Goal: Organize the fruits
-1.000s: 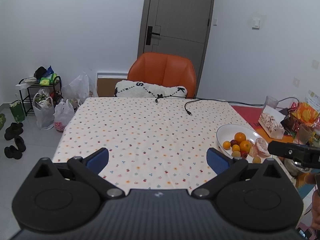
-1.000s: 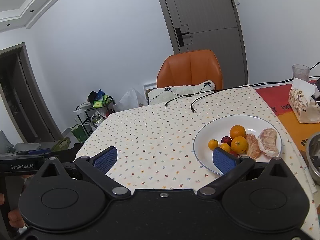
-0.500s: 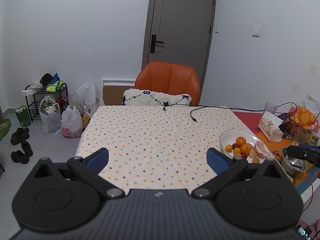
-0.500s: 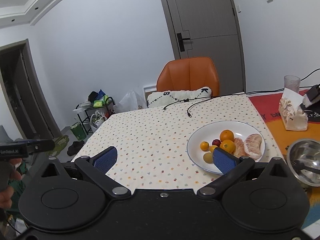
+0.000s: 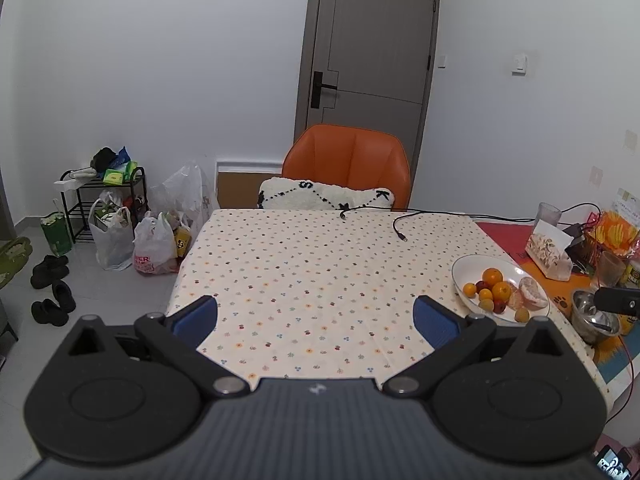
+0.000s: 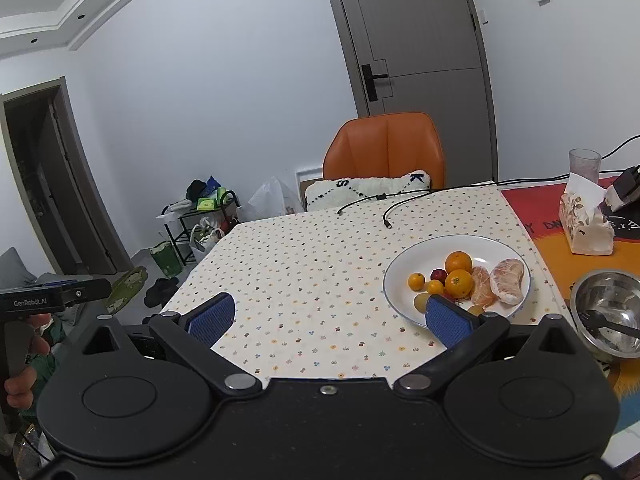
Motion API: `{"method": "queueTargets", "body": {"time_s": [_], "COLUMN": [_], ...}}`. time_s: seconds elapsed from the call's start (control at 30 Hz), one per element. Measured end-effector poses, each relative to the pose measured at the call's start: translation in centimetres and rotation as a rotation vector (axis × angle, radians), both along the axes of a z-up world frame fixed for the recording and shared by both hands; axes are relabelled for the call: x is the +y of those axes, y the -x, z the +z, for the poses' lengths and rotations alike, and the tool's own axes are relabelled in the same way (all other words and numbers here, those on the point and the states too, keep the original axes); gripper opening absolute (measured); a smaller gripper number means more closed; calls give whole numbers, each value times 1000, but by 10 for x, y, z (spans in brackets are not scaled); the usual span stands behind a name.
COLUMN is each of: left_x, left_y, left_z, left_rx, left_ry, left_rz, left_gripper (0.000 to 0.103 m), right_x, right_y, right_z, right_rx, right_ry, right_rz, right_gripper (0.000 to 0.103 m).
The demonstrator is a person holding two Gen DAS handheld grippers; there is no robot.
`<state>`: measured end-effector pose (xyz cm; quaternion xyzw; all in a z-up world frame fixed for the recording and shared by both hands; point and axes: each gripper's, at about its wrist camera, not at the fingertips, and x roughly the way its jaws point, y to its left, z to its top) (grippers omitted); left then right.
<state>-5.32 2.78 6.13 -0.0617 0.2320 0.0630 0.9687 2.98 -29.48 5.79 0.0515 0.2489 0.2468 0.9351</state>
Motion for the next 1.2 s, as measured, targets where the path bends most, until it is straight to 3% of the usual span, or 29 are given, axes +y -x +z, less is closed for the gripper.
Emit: {"method": "queueTargets", "body": {"time_s": [0.3,1.2], "left_x": [-2,-6], "left_y": [-6,-7], "left_z": [-13,-19], "left_rx": [37,47], "left_ry": [8,24], "left_rz": [-13,-27], "left_gripper": [103,103], "right_x": [6,16], "right_y": [-2,2], "right_z": [-12,-13], "right_rx": [27,21], "right_ry": [22,45], "right_rz": [12,26], "right_gripper": [103,103]}}
